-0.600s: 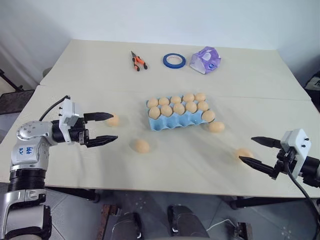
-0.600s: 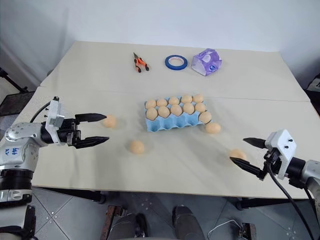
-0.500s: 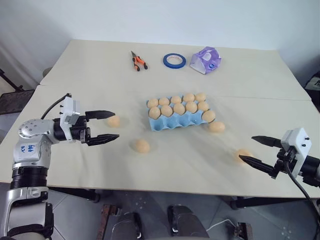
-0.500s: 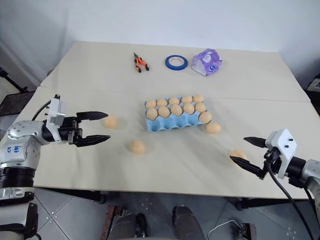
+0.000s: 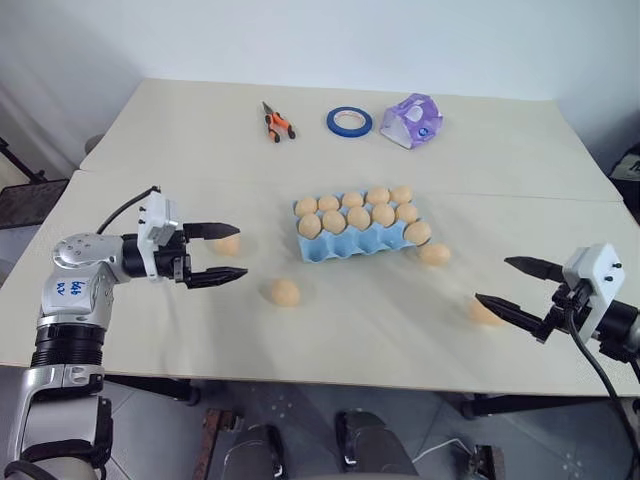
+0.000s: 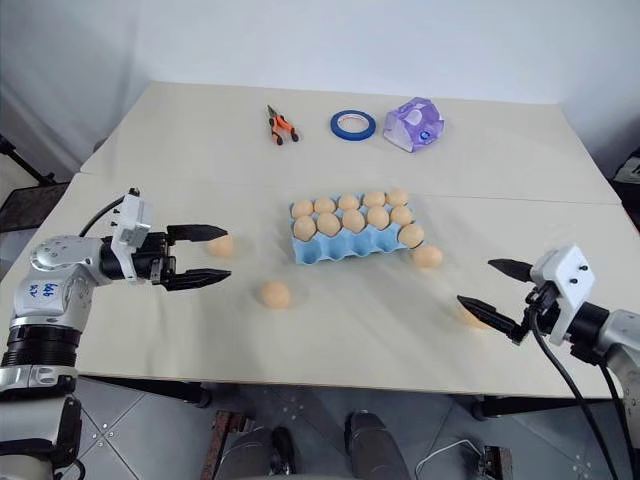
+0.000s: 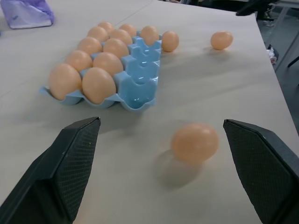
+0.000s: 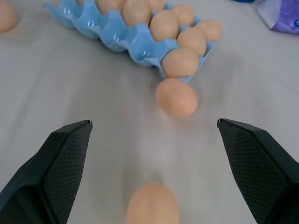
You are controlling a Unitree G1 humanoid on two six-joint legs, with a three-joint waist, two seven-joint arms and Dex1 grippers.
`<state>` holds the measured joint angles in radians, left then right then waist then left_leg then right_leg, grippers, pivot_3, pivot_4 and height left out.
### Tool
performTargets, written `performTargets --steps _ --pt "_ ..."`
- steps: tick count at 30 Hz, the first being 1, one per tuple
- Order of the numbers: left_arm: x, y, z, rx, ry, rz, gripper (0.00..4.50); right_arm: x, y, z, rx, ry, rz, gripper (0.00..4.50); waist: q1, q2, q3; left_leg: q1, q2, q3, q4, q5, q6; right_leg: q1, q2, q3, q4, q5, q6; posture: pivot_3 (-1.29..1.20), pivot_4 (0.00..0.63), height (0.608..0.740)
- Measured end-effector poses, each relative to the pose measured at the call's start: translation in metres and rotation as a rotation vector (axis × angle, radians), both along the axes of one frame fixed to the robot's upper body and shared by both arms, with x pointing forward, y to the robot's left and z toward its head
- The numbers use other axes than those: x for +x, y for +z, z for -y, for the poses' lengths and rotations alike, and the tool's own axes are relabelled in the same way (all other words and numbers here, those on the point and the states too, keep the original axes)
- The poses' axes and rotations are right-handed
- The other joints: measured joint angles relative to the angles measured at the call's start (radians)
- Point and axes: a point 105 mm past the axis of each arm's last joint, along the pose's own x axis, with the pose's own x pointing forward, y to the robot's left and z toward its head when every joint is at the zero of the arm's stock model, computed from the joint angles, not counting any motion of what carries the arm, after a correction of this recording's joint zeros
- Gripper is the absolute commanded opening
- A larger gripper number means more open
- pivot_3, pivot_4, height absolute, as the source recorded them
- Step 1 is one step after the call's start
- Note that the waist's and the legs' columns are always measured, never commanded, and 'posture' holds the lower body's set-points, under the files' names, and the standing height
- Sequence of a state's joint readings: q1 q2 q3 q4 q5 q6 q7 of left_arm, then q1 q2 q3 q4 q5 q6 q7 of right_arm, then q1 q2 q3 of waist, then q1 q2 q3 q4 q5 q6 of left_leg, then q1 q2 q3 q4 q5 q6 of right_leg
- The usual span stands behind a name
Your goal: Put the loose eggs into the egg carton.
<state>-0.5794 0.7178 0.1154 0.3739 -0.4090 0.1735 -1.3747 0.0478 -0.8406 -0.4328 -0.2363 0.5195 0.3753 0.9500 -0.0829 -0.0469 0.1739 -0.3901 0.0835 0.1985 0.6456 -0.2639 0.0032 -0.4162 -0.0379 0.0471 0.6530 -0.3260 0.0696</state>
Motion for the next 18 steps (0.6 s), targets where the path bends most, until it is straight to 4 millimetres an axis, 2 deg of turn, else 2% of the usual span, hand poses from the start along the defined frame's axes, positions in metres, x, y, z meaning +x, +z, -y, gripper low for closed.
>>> performTargets --steps 5,9,14,18 --pt "-0.006 0.001 0.005 -0.018 -0.067 0.022 4.49 -0.005 -0.002 -0.009 0.034 -0.014 -0.002 4.50 0.004 0.000 0.000 -0.001 0.000 -0.002 -0.001 0.000 0.000 0.000 0.000 -0.002 -0.001 0.000 0.000 0.00 0.150 0.740" --pt "-0.011 0.000 0.009 -0.041 -0.130 0.021 4.49 -0.024 -0.012 -0.008 0.065 -0.065 -0.038 4.50 0.017 0.001 0.000 -0.001 0.000 -0.004 -0.001 0.000 0.000 0.002 0.000 -0.004 -0.003 -0.001 0.000 0.00 0.150 0.740" --pt "-0.011 -0.007 0.007 -0.039 -0.139 0.012 4.49 -0.041 -0.017 0.001 0.081 -0.175 -0.036 4.50 0.024 0.001 0.001 0.000 0.000 -0.005 -0.001 -0.003 0.002 0.004 -0.001 -0.005 -0.006 0.000 0.000 0.00 0.150 0.740" --pt "-0.010 -0.011 0.009 -0.042 -0.143 0.008 4.49 -0.038 -0.024 0.011 0.101 -0.290 -0.014 4.50 0.024 0.001 0.001 -0.001 -0.002 -0.004 -0.001 -0.004 0.003 0.005 -0.003 -0.005 -0.008 0.000 0.000 0.00 0.150 0.740"
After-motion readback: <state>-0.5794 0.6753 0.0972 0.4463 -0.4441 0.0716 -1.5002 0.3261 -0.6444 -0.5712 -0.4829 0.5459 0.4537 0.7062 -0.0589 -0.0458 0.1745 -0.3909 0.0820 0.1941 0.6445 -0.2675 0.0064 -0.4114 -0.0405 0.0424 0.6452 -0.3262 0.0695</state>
